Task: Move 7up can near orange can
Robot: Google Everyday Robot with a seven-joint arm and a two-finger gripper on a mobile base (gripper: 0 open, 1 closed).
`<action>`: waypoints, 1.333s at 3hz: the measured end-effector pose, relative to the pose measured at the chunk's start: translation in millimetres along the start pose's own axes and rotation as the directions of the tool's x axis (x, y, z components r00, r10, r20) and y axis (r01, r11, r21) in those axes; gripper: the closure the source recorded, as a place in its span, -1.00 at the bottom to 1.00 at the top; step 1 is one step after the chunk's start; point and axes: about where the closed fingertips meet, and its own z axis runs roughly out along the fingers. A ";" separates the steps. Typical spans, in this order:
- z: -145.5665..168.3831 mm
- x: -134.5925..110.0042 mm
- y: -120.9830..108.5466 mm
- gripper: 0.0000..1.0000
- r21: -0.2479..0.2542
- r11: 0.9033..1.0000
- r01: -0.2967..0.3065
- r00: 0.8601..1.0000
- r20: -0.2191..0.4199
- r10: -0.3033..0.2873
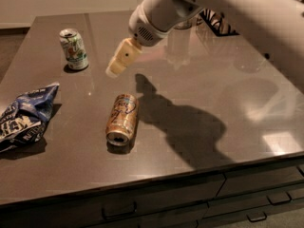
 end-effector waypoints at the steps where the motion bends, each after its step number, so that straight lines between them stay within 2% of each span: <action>1: 43.4 -24.3 -9.6 -1.00 0.036 0.999 -0.015 0.998 0.055 0.013; 2: 82.4 -44.6 -17.4 -1.00 0.036 0.999 -0.041 0.995 0.092 0.038; 4: 144.3 -81.1 -24.3 -1.00 -0.003 0.995 -0.096 0.986 0.140 0.095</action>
Offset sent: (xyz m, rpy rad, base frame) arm 0.0826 0.1254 -0.0418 0.1563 -0.0202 -0.0509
